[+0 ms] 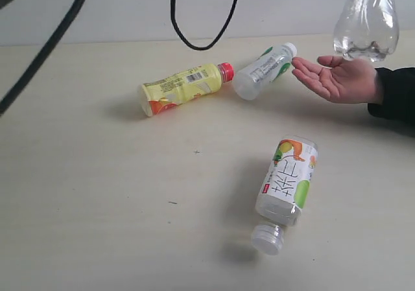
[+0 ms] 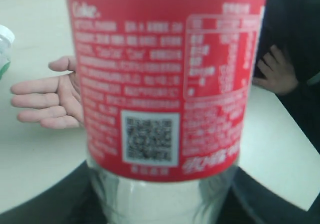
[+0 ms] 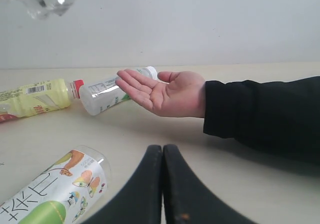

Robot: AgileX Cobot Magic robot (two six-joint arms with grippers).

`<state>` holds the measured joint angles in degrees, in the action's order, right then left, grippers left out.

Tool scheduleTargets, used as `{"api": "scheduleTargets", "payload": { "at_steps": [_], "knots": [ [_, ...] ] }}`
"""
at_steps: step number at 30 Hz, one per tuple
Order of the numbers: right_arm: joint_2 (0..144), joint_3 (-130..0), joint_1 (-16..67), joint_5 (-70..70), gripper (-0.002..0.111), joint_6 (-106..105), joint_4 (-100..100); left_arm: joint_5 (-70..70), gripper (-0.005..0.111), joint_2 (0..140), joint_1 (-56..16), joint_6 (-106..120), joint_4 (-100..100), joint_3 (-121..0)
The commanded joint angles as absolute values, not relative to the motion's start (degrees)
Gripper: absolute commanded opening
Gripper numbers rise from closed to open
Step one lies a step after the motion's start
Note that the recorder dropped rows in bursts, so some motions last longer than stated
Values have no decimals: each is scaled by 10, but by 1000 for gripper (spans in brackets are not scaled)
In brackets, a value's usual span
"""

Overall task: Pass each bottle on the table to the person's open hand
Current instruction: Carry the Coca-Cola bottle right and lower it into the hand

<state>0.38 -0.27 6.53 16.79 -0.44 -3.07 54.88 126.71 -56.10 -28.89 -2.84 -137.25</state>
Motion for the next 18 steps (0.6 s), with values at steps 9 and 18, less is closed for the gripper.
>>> {"api": "scheduleTargets", "payload": {
  "at_steps": [9, 18],
  "knots": [
    [0, 0, 62, 164, 0, -3, -29, 478, 0, 1359, -512, -287, -144, -1386],
    [0, 0, 62, 164, 0, -3, -29, 411, 0, 1427, -462, -243, -297, -1386]
  ]
}}
